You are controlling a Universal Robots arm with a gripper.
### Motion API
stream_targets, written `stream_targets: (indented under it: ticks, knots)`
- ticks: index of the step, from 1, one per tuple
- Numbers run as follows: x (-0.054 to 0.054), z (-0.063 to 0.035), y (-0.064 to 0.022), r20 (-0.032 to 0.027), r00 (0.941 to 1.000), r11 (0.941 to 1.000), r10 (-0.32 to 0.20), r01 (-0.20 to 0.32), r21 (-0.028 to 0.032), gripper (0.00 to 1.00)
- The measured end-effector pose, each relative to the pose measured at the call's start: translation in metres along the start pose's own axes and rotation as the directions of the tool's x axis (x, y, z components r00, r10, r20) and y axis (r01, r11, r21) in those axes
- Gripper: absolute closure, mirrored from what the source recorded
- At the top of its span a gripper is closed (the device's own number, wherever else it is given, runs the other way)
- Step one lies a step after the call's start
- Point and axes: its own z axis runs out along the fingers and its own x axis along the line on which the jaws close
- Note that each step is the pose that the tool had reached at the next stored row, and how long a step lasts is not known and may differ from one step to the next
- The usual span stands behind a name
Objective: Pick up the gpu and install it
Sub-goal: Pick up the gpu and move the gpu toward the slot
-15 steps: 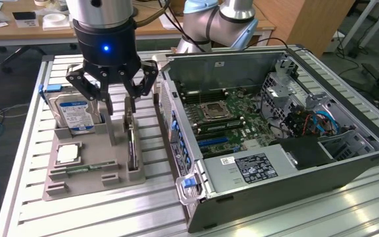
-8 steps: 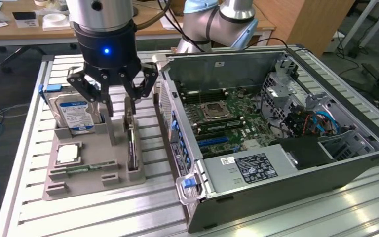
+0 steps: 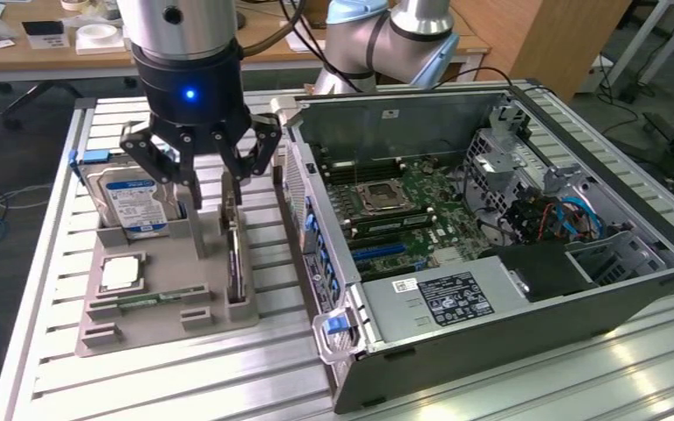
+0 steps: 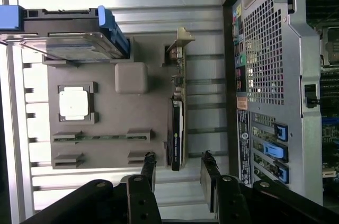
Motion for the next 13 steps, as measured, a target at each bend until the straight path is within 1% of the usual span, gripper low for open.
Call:
stream_targets:
  ticks: [7,13]
  knots:
    - [0.0001,0.0041,-0.0002,0.0,1.0,1.0,0.0,0.0,0.0001,0.53]
    - [0.0001,0.0044,-0.0002,0.0001,1.0,1.0,0.0,0.0,0.0,0.53]
